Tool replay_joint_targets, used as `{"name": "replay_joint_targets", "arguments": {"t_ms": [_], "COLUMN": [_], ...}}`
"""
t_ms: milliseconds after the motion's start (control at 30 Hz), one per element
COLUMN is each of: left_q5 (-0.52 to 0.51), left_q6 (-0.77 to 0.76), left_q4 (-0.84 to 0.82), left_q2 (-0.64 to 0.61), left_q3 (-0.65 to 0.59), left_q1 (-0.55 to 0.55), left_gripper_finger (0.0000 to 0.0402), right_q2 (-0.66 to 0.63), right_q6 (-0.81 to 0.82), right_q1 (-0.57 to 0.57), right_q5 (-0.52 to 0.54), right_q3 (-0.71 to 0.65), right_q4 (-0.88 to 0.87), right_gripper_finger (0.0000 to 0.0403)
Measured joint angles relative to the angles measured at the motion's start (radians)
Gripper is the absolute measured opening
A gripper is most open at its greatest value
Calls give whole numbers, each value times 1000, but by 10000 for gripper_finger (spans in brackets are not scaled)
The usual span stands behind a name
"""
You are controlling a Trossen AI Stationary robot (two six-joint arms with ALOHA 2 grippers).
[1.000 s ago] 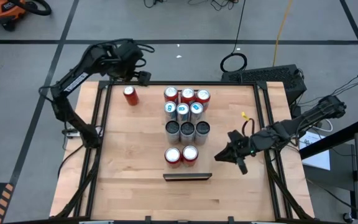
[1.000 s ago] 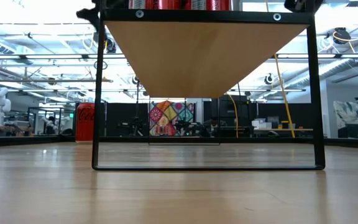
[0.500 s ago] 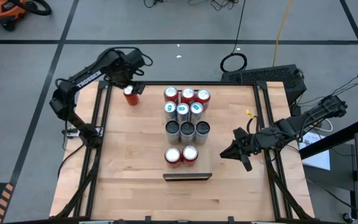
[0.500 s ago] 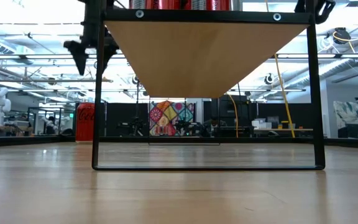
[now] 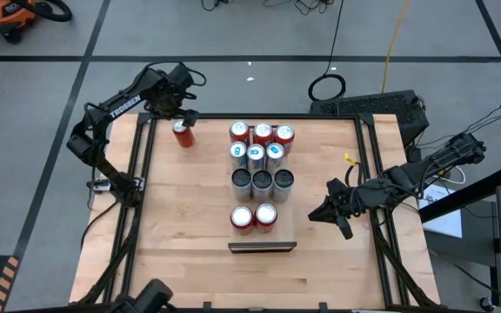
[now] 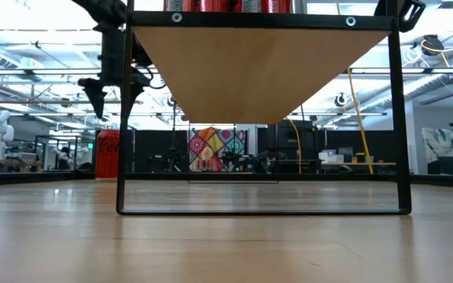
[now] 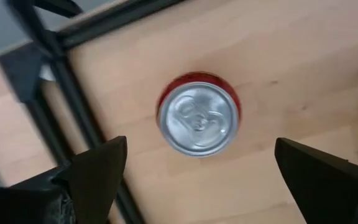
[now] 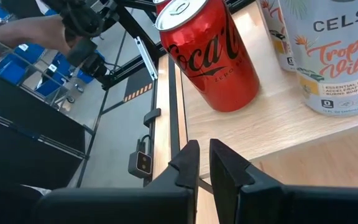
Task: Place canned beverage on shelf
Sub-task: Put the red soda can on the shelf aligned with the other red soda can
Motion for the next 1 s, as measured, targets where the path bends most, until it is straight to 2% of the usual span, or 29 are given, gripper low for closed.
{"name": "replay_joint_targets", "arguments": {"t_ms": [100, 300, 767, 1000], "left_q5": [41, 32, 20, 22], "left_q6": [10, 22, -5, -57], "left_q4": [19, 119, 235, 237], "left_q2": [0, 0, 0, 0], "left_q3": [-16, -79, -199, -225], "left_q1": [16, 16, 16, 16], "left_gripper_finger": [399, 400, 400, 397], "right_q2": [0, 0, 0, 0], "right_q6": [0, 0, 0, 6], "right_q1": [0, 0, 0, 0], "right_q5": [0, 0, -3, -2], "right_q3": [0, 0, 0, 0], "right_q4": [-1, -1, -1, -1], "right_gripper_finger": [15, 15, 15, 15]}}
